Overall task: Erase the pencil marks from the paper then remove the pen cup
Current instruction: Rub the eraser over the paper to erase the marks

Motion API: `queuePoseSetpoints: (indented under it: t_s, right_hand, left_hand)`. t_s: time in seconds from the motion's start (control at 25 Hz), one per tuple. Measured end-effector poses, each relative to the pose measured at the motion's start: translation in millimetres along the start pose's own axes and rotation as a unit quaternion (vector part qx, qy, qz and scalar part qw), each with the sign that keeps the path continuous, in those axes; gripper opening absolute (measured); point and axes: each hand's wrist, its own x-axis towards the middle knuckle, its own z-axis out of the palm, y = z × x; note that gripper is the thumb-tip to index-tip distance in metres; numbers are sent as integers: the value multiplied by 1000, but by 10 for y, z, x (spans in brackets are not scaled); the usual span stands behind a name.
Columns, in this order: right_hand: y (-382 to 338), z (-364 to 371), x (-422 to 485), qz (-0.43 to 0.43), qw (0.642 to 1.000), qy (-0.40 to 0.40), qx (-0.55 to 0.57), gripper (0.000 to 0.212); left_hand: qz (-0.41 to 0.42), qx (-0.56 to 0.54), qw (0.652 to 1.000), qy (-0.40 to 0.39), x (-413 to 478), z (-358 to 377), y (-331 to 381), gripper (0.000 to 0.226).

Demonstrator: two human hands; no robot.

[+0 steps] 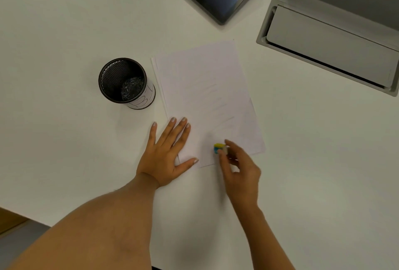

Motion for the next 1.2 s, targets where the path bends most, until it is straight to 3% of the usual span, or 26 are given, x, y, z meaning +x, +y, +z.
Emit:
queuePoseSetpoints:
  t_s: [0.16,0.28,0.44,0.52,0.68,0.88,1.08,1.12,1.2]
  right_hand:
    - [120,174,-55,-142,982,-26,-123,29]
    - [184,205,-50,-162,979,-1,-122,26]
    - [182,223,-37,-178,975,-47,-125,26]
    - [218,97,123,-170,976,-12,-136,22]
    - [255,-174,427,-45,988,109,-98,15]
    - [153,224,-23,-186,970,-75,-136,19]
    - [298,-321,535,-29,989,94,-111,15]
    - [280,-289,505,-35,988,92,-116,14]
    - [209,-23,245,-103,985,10,-141,15]
  left_hand:
    - [1,10,1000,-2,-2,-4,2,82]
    - [-2,12,1000,-7,-2,-6,9,84]
    - [-6,2,1000,0,0,-7,5,85]
    - [-9,-10,1000,9,1,-12,7,84]
    - [-15,-23,999,23,7,-24,15,84]
    - [-13,-21,999,25,9,-14,17,85]
    - [-16,-28,999,25,10,-23,22,85]
    - [-16,-27,999,25,6,-22,20,85]
    - [-16,-25,999,27,6,-18,22,85]
